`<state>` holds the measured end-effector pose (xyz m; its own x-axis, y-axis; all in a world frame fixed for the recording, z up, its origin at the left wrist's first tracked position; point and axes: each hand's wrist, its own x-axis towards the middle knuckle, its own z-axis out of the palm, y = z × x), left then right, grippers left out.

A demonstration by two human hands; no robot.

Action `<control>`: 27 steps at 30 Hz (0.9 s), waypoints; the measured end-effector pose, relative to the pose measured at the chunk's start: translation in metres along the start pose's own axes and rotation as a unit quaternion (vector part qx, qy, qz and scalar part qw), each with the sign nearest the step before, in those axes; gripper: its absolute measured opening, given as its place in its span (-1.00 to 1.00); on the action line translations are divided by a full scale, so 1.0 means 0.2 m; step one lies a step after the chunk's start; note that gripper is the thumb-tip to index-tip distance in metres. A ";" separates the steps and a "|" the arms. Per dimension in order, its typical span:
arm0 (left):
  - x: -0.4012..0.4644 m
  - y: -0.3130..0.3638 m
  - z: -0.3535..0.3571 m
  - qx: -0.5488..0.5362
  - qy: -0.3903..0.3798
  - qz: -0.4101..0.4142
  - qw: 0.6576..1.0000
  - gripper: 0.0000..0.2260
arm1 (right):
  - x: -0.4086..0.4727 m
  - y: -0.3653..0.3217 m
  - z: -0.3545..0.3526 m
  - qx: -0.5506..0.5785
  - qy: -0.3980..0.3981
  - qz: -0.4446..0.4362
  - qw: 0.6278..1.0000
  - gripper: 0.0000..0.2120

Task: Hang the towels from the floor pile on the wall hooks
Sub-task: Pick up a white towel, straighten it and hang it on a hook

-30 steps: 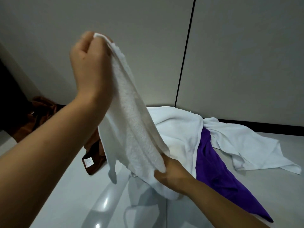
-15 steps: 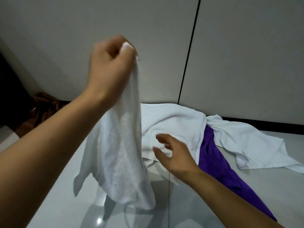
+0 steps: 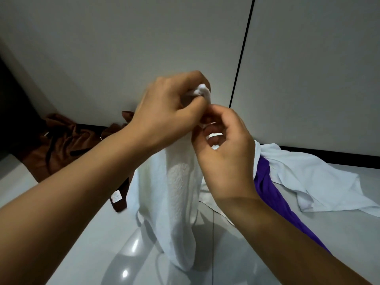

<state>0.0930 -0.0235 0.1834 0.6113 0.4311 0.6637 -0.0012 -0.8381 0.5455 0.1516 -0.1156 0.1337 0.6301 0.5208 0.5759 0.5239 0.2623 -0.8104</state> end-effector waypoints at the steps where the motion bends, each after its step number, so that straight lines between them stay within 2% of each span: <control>1: 0.00 0.00 0.00 -0.006 0.004 0.001 1.000 -0.86 | 0.00 -0.01 0.00 0.014 -0.024 0.015 0.999 -0.69; 3: 0.00 0.00 0.00 -0.026 0.016 -0.004 1.000 -0.86 | -0.01 -0.02 0.01 0.028 -0.073 0.035 0.996 -0.63; 7: 0.01 -0.01 -0.02 -0.031 0.029 0.021 0.999 -0.83 | 0.00 -0.03 0.01 0.044 -0.132 0.095 0.986 -0.83; 9: 0.01 -0.02 -0.02 -0.017 0.030 0.049 0.998 -0.81 | -0.01 -0.01 0.01 0.071 -0.175 0.144 0.971 -0.85; 12: 0.03 -0.04 -0.03 -0.001 0.029 0.082 0.996 -0.79 | -0.04 0.02 0.01 0.048 -0.211 0.151 0.964 -0.84; 14: 0.04 -0.06 -0.03 0.008 0.030 0.097 0.995 -0.79 | -0.06 0.03 0.02 0.028 -0.181 0.122 0.975 -0.79; 17: 0.05 -0.06 -0.04 0.001 0.023 0.102 0.995 -0.82 | -0.05 0.02 0.02 0.019 -0.056 0.058 0.997 -0.71; 21: 0.03 -0.04 -0.02 -0.015 -0.011 0.098 0.995 -0.84 | -0.01 0.00 0.02 0.037 0.018 0.004 0.999 -0.64; 24: 0.04 -0.03 -0.02 -0.036 -0.017 0.084 0.996 -0.85 | 0.01 -0.02 0.02 0.042 0.045 -0.015 0.998 -0.68; 27: 0.04 -0.03 -0.02 -0.045 -0.018 0.079 0.996 -0.84 | 0.02 -0.02 0.01 0.064 0.025 0.008 0.998 -0.72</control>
<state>0.0943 -0.0131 0.1881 0.6262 0.2819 0.7269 -0.1695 -0.8608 0.4798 0.1515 -0.1133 0.1382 0.6674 0.4855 0.5647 0.4379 0.3574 -0.8249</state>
